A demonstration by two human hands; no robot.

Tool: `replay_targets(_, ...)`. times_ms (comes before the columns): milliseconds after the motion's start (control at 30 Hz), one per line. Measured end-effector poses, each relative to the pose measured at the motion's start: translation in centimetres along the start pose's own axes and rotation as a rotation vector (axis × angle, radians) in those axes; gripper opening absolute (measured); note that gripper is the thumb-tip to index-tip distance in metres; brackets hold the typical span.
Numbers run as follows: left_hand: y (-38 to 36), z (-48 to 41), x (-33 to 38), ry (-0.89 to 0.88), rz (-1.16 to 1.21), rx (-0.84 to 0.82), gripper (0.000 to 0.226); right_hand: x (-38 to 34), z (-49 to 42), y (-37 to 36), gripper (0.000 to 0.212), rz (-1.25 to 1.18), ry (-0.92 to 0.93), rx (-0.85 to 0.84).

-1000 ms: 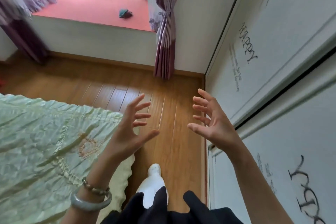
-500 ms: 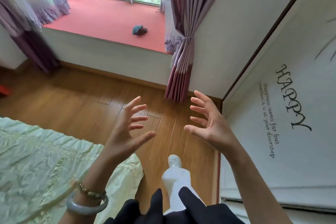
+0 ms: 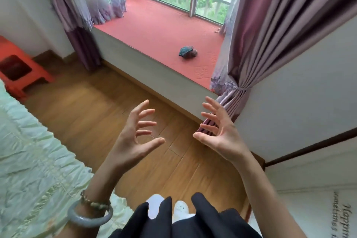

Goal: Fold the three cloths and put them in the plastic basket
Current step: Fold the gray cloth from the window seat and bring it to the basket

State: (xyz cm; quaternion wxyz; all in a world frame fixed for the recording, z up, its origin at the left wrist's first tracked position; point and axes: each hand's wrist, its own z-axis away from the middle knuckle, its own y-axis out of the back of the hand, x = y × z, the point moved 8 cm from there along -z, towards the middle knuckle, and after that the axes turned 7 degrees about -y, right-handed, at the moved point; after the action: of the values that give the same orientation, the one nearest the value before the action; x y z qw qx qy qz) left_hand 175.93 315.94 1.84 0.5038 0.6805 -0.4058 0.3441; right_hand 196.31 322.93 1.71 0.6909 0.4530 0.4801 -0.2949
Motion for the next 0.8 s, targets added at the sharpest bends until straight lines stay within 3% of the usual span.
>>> replay_targets(367,2.6,-17.1,-8.0,0.044,-0.012,0.047,0.094,-0.2,-19.9,1.5,0.088,-0.034,0.012,-0.019)
replay_targets(800,8.7,-41.6,-17.4,0.006,0.043,-0.150,0.094,-3.1,-42.2,1.1,0.089,-0.056,-0.044,0.093)
